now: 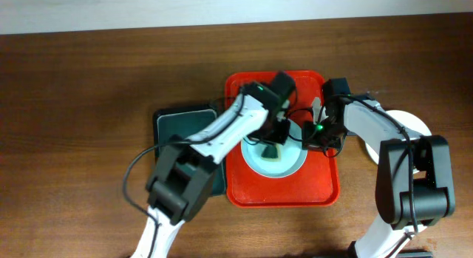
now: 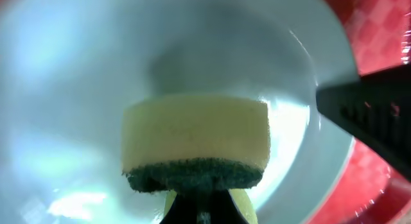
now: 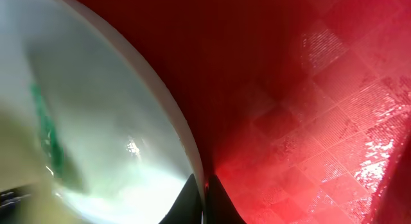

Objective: Clean dirty plates on tray and stack at the side
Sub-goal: 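Scrub the pale green plate with the sponge in left gripper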

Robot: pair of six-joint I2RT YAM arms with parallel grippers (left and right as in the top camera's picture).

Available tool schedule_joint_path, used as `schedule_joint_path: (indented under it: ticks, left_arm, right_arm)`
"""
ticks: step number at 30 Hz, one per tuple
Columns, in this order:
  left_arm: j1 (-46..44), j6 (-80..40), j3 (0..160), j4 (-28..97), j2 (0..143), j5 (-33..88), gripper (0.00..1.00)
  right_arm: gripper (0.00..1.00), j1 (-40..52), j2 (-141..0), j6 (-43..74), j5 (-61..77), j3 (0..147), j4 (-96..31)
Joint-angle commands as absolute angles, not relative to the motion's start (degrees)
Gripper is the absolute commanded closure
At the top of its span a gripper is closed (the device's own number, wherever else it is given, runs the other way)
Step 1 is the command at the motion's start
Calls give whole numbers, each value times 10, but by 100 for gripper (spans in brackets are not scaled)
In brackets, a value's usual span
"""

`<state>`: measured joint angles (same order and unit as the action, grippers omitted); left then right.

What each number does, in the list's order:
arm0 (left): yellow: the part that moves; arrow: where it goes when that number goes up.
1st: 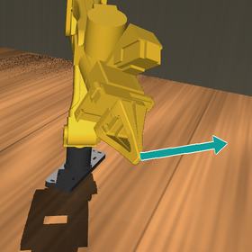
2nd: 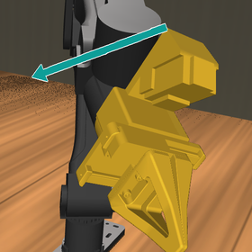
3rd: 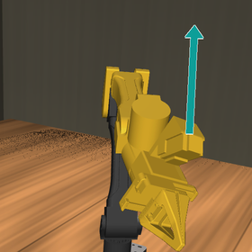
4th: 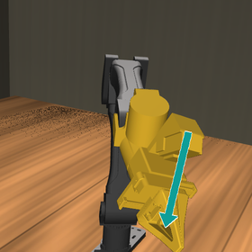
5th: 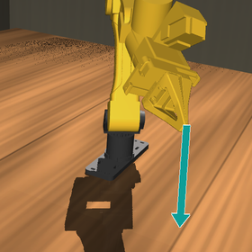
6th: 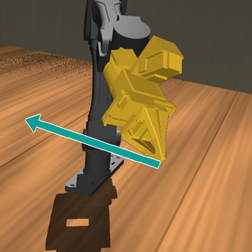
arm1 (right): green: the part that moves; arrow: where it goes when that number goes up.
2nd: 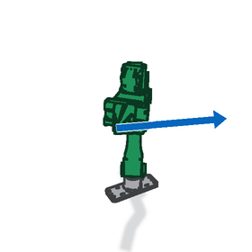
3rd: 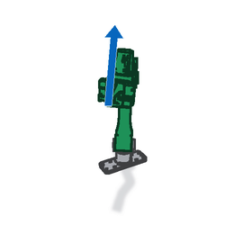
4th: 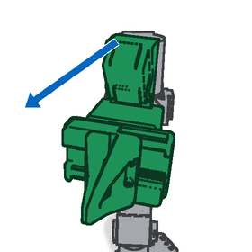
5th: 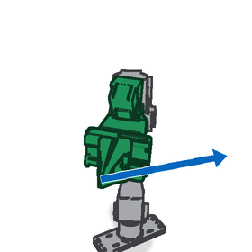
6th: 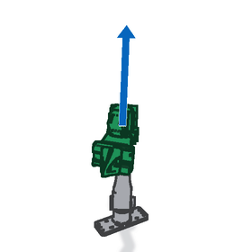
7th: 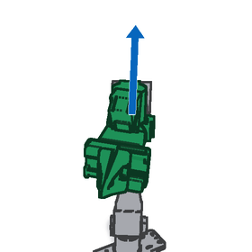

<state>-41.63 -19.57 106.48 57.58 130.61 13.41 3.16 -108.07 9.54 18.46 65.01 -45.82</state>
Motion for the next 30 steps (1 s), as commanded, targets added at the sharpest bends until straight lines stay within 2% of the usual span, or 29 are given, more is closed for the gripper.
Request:
schedule_joint_path:
  ticks: [1, 5, 7, 9, 13, 17, 22, 24, 30]
  left_arm:
    - [-420, -203, 1069, 552, 1339, 160, 100]
    - [-418, -192, 1069, 563, 1346, 119, 100]
    - [-414, -204, 1069, 588, 1346, 39, 100]
    - [-407, -254, 1069, 635, 1346, -101, 100]
    - [-392, -255, 1069, 659, 1346, -180, 100]
    - [-388, -247, 1069, 629, 1347, -93, 100]
    - [-398, -230, 1069, 547, 1353, 204, 100]
    - [-407, -230, 1069, 528, 1354, 256, 100]
    - [-435, -213, 1069, 517, 1354, 252, 100]
  right_arm:
    - [96, 34, -1085, 106, 160, 639, -463]
    - [96, 34, -1085, 106, 160, 639, -465]
    - [96, 34, -1085, 106, 160, 639, -467]
    - [96, 34, -1085, 106, 160, 639, -467]
    - [96, 34, -1085, 106, 160, 639, -467]
    - [96, 34, -1085, 106, 160, 639, -467]
    - [96, 34, -1085, 106, 160, 639, -467]
    - [96, 34, -1085, 106, 160, 639, -467]
    - [96, 34, -1085, 106, 160, 639, -467]
